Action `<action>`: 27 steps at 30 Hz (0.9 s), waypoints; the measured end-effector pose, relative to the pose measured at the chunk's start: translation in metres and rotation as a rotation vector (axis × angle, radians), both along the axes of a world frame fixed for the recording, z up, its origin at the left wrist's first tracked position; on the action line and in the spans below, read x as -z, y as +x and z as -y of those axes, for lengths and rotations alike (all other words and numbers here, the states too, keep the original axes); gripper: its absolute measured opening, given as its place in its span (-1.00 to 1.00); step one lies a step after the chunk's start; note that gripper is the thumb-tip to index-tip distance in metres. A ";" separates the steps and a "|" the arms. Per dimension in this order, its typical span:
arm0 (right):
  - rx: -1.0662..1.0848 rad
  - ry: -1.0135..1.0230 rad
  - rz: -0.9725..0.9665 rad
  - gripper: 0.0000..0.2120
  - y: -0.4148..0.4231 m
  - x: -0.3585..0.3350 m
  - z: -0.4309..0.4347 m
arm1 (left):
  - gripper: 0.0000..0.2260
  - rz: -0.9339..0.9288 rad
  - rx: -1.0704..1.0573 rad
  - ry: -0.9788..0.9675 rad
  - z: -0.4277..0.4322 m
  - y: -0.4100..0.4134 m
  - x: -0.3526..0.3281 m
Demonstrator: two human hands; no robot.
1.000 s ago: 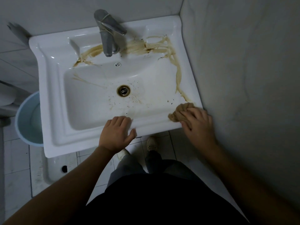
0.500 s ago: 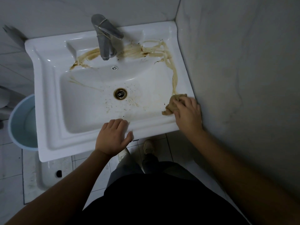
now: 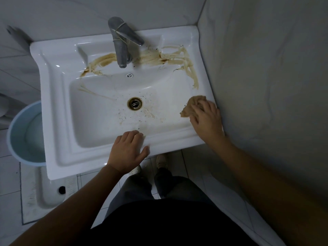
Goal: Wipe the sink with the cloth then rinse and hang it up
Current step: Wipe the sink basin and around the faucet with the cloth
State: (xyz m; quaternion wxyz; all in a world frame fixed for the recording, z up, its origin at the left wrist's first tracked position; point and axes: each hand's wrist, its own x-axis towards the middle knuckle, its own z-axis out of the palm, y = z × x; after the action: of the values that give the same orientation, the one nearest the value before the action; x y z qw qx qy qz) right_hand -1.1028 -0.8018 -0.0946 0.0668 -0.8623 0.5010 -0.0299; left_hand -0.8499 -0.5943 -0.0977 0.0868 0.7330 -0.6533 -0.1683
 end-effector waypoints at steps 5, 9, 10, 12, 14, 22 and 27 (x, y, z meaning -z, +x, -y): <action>0.022 0.025 0.000 -0.57 -0.013 0.001 -0.017 | -0.49 -0.011 -0.073 0.060 -0.009 0.027 0.002; 0.011 -0.001 0.022 -0.57 0.000 0.003 0.001 | -0.52 -0.026 -0.050 0.071 -0.009 0.029 0.008; 0.000 -0.018 0.022 -0.56 0.005 0.005 0.008 | -0.54 -0.023 -0.045 0.065 -0.009 0.029 0.009; -0.019 -0.028 0.018 -0.55 0.019 0.005 0.029 | -0.56 -0.018 -0.045 0.053 -0.010 0.029 0.009; -0.013 -0.031 0.014 -0.54 0.036 0.005 0.052 | -0.59 -0.019 -0.042 0.044 -0.009 0.029 0.009; -0.053 -0.098 0.009 -0.52 0.104 0.009 0.140 | -0.63 -0.035 -0.074 0.030 -0.009 0.029 0.013; 0.016 -0.115 0.111 -0.49 0.139 0.020 0.158 | -0.66 -0.029 -0.088 -0.003 -0.009 0.029 0.015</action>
State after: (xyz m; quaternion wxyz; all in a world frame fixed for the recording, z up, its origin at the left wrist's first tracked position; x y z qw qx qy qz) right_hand -0.9635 -0.9598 -0.1144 0.0445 -0.8577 0.5010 -0.1070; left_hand -0.8211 -0.5855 -0.1130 0.1048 0.7585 -0.6192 -0.1738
